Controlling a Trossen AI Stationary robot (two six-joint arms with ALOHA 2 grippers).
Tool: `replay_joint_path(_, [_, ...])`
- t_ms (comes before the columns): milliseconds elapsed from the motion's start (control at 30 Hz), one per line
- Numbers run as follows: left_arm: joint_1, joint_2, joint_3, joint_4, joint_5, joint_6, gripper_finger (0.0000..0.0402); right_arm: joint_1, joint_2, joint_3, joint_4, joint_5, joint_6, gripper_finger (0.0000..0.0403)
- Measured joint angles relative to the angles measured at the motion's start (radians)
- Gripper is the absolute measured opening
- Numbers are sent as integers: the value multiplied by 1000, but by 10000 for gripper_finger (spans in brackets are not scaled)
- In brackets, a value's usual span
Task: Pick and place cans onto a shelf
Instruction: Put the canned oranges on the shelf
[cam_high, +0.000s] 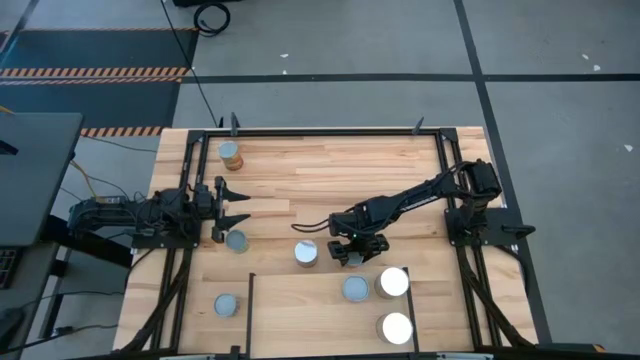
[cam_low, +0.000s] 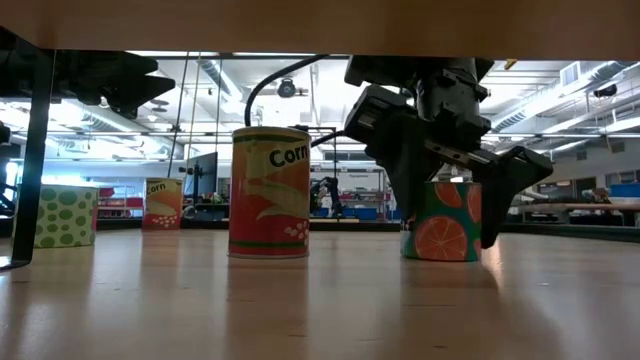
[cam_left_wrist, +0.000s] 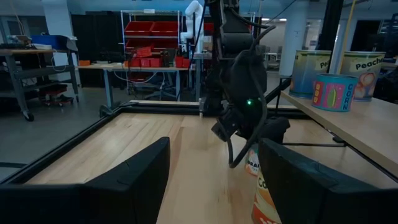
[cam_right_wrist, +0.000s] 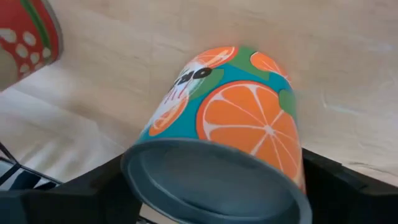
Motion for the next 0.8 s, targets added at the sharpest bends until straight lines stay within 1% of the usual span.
replay_joint_path(67, [0, 0, 0, 0, 0, 0, 249, 3, -1, 0, 0, 6, -5, 325])
replay_joint_path(167, [0, 0, 0, 0, 0, 0, 249, 4, -1, 1, 0, 5, -23, 323])
replay_joint_path(400, [0, 0, 0, 0, 0, 0, 249, -9, 0, 0, 0, 14, -9, 358])
replay_joint_path(533, [0, 0, 0, 0, 0, 0, 249, -10, 1, -1, 5, 73, 36, 367])
replay_joint_path(667, [0, 0, 0, 0, 0, 0, 249, -7, 1, -1, 7, 86, 54, 351])
replay_joint_path(800, [0, 0, 0, 0, 0, 0, 249, -7, -13, -1, -1, 106, 54, 315])
